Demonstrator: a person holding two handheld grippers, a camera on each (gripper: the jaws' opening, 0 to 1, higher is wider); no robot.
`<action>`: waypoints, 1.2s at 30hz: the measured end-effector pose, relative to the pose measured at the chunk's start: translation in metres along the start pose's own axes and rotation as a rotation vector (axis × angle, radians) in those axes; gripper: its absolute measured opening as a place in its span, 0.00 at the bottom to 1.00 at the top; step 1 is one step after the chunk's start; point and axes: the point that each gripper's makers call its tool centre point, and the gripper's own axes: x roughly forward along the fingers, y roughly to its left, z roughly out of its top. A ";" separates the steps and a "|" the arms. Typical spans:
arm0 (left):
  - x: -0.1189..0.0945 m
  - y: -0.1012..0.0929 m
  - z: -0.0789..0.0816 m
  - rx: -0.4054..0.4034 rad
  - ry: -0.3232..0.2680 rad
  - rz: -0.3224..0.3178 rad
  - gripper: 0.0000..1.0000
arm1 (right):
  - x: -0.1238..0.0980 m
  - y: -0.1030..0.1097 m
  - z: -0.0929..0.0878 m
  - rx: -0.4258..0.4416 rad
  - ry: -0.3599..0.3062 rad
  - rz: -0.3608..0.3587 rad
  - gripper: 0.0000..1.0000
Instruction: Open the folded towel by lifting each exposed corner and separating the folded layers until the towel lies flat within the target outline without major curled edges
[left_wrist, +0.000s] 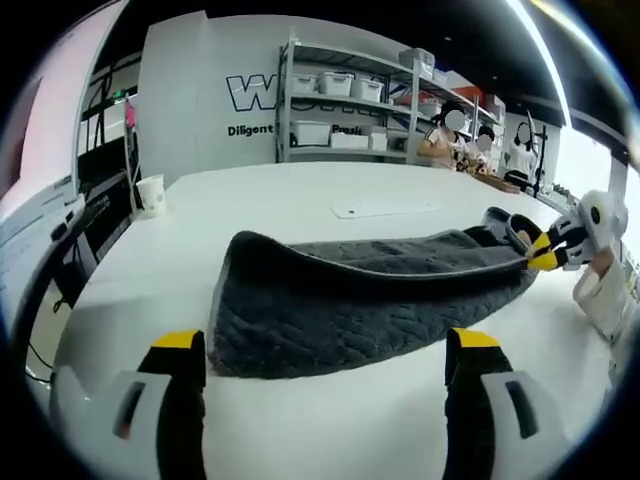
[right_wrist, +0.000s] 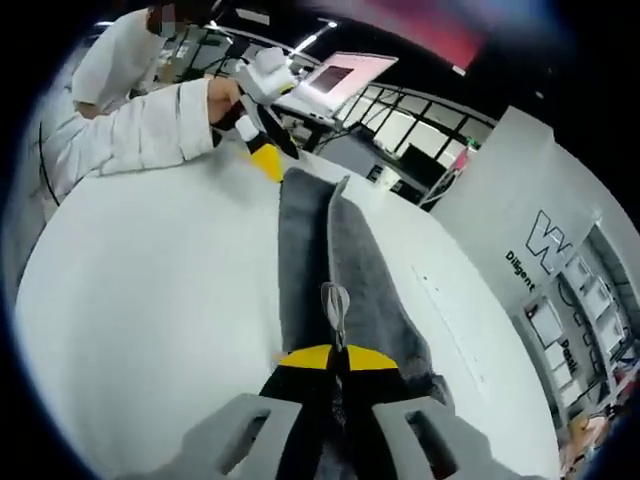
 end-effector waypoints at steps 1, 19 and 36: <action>0.000 0.000 0.000 0.000 0.001 0.001 0.98 | 0.000 0.002 0.000 -0.002 0.000 0.004 0.00; 0.003 0.004 -0.001 -0.017 0.008 0.009 0.97 | 0.002 0.055 -0.009 -0.096 0.054 0.160 0.00; 0.006 0.004 -0.003 -0.021 0.017 0.017 0.97 | 0.001 0.049 -0.007 0.040 -0.004 0.160 0.20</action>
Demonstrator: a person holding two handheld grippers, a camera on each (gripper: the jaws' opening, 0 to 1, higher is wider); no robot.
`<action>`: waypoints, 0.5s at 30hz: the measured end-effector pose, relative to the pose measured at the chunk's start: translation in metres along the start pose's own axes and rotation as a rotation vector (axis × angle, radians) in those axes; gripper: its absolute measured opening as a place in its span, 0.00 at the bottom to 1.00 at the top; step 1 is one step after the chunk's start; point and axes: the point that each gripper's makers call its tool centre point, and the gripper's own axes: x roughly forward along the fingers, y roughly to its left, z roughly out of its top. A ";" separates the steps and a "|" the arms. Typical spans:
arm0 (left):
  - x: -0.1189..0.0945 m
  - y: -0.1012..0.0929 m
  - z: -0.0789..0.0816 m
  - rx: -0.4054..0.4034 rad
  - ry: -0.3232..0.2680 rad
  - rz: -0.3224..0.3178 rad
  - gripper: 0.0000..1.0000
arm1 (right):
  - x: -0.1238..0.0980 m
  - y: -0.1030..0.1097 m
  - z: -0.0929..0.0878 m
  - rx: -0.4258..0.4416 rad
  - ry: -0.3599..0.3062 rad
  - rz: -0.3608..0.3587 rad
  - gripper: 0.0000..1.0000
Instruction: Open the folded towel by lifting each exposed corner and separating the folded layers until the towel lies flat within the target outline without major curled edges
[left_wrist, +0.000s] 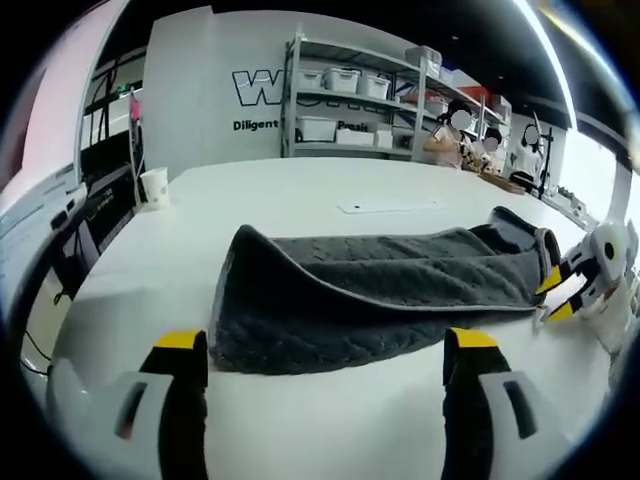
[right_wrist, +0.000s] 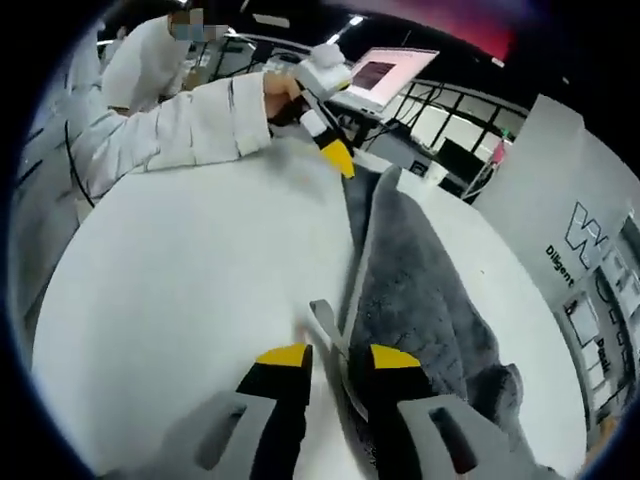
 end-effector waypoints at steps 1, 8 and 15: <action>0.000 0.000 0.000 0.001 0.001 0.000 0.97 | -0.001 0.000 0.000 0.003 -0.003 0.000 0.21; 0.001 -0.002 -0.001 0.005 0.002 -0.002 0.97 | -0.011 -0.012 0.004 0.095 -0.050 -0.055 0.52; 0.003 -0.001 -0.001 -0.009 0.000 0.003 0.97 | -0.021 -0.028 0.011 0.195 -0.126 -0.117 0.76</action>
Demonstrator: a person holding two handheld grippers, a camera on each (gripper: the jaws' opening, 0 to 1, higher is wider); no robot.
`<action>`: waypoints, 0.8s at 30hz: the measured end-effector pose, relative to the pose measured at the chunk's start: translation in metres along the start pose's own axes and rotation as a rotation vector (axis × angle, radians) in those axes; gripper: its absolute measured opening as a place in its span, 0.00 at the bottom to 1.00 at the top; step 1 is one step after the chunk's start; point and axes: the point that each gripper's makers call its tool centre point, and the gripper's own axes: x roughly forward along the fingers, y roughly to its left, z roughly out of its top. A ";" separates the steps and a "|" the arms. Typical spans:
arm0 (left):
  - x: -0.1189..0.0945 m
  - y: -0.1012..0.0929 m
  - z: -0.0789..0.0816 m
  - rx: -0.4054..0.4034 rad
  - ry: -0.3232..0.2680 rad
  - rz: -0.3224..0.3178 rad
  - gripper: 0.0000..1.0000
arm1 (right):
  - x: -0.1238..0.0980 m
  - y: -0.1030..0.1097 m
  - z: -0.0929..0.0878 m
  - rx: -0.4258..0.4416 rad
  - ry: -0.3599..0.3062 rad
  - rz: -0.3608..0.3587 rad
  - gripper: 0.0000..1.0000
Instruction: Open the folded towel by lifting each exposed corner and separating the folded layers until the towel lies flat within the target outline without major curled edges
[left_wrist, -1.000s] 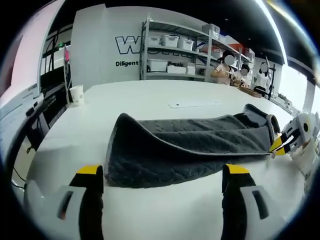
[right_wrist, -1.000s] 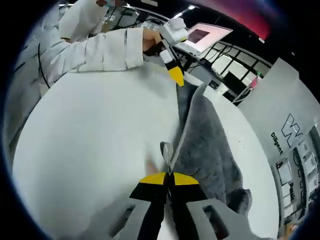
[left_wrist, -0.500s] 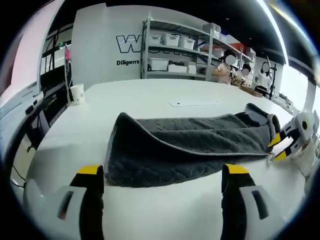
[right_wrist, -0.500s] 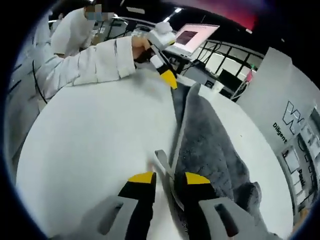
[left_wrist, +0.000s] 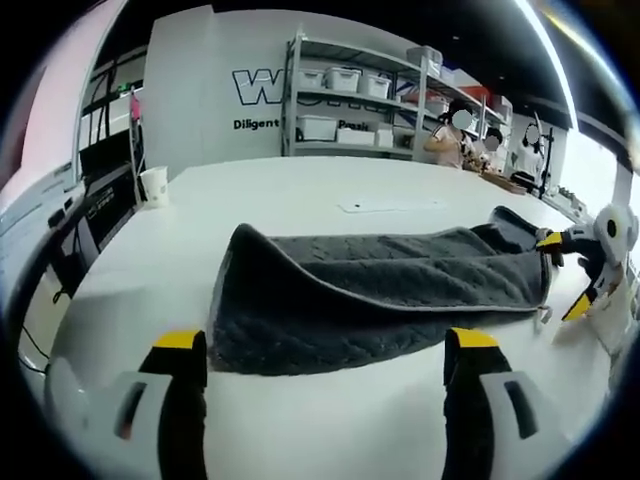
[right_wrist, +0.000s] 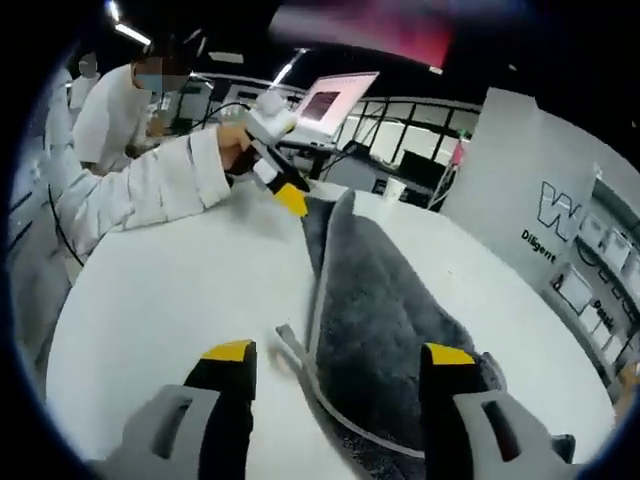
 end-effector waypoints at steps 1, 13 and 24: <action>0.000 0.000 0.000 -0.004 -0.002 -0.001 0.97 | 0.000 -0.001 -0.001 -0.002 0.003 -0.004 0.80; 0.006 -0.005 0.007 -0.015 -0.044 0.008 0.94 | -0.001 -0.010 -0.017 0.018 0.067 -0.065 0.99; 0.017 -0.004 0.026 -0.073 -0.184 0.037 0.71 | -0.005 -0.006 -0.018 0.032 0.057 -0.061 0.99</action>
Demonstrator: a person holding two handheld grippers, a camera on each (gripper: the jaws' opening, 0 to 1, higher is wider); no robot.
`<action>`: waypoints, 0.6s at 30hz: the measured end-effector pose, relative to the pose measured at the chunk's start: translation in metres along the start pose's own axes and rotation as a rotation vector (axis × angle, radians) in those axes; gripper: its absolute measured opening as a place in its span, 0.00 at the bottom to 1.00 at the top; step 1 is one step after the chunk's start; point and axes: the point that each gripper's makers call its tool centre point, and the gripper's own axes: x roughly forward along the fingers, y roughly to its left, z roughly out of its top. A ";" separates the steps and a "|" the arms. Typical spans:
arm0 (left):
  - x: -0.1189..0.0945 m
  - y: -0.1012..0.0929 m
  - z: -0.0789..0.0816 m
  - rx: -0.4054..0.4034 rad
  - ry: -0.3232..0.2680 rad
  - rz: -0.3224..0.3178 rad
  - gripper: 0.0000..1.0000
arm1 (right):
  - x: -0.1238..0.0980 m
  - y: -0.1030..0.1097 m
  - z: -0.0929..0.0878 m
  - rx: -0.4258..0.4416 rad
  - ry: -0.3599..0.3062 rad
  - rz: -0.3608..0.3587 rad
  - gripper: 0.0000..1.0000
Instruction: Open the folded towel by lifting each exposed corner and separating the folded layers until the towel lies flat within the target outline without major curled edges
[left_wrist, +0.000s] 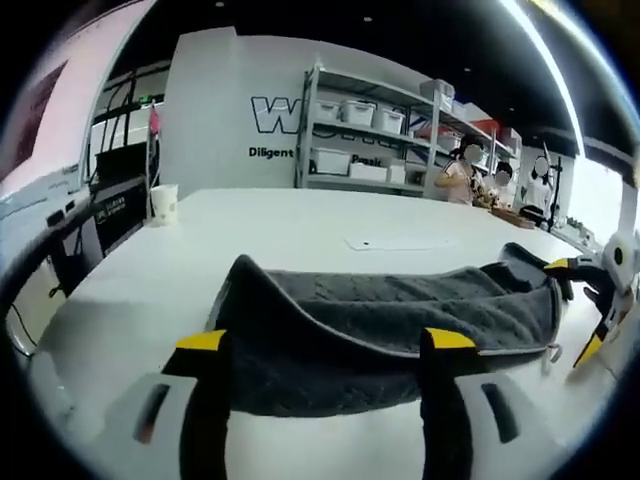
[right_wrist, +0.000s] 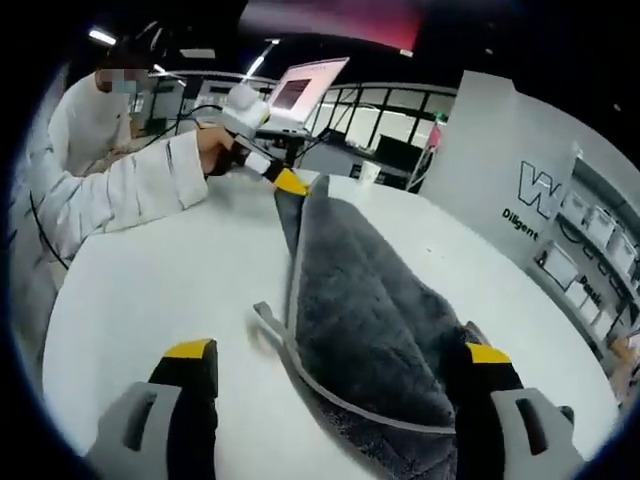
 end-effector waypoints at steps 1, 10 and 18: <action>0.002 -0.001 0.003 -0.013 -0.021 -0.003 0.68 | -0.001 0.000 0.001 0.002 -0.006 0.000 0.99; 0.016 -0.011 0.003 -0.087 -0.081 -0.019 0.40 | -0.005 -0.003 0.002 0.006 -0.018 -0.012 0.99; 0.022 0.003 -0.009 -0.062 -0.043 0.063 0.07 | -0.008 -0.006 0.002 0.004 -0.025 -0.024 0.98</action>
